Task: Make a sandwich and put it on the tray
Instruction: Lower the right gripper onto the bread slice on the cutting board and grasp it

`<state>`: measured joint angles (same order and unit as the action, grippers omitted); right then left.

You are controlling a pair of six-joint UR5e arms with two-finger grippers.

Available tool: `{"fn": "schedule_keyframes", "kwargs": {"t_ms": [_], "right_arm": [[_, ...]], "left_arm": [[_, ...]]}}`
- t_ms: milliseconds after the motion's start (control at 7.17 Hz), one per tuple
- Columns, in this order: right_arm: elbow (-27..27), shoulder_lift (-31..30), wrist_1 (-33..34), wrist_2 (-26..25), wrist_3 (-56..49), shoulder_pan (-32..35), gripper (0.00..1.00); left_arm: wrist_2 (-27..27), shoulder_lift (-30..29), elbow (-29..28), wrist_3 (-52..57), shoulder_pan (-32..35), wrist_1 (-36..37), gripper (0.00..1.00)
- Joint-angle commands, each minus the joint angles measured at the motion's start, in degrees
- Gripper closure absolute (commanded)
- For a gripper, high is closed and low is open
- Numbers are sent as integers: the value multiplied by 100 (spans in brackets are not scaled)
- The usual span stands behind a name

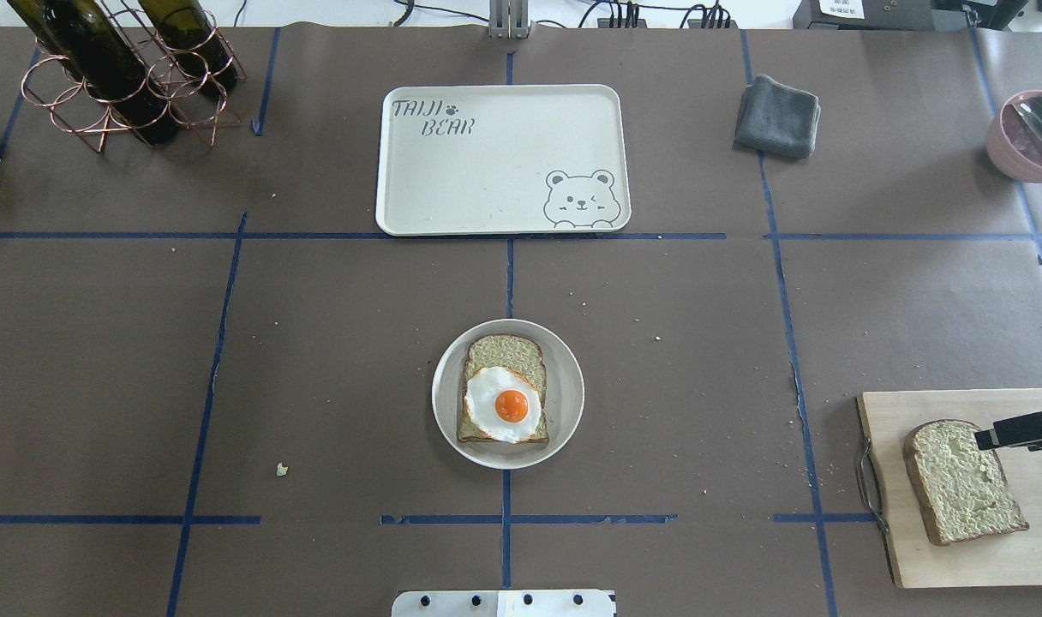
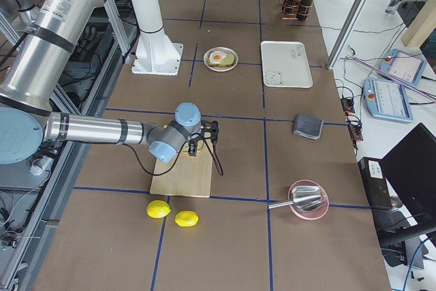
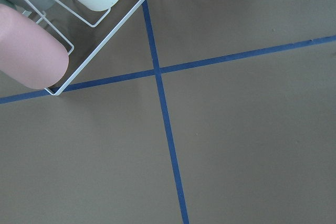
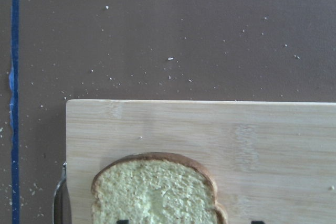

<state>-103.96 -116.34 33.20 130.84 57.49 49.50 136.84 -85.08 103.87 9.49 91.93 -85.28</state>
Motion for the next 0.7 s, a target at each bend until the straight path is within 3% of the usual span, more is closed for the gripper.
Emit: {"fn": "schedule_keyframes", "kwargs": {"t_ms": [0, 558], "right_arm": [[130, -21, -42, -6, 87, -194, 28], [367, 50, -51, -15, 87, -274, 34]], "left_arm": [[0, 0, 11, 0, 0, -6, 0], [9, 9, 2, 0, 0, 3, 0]]}}
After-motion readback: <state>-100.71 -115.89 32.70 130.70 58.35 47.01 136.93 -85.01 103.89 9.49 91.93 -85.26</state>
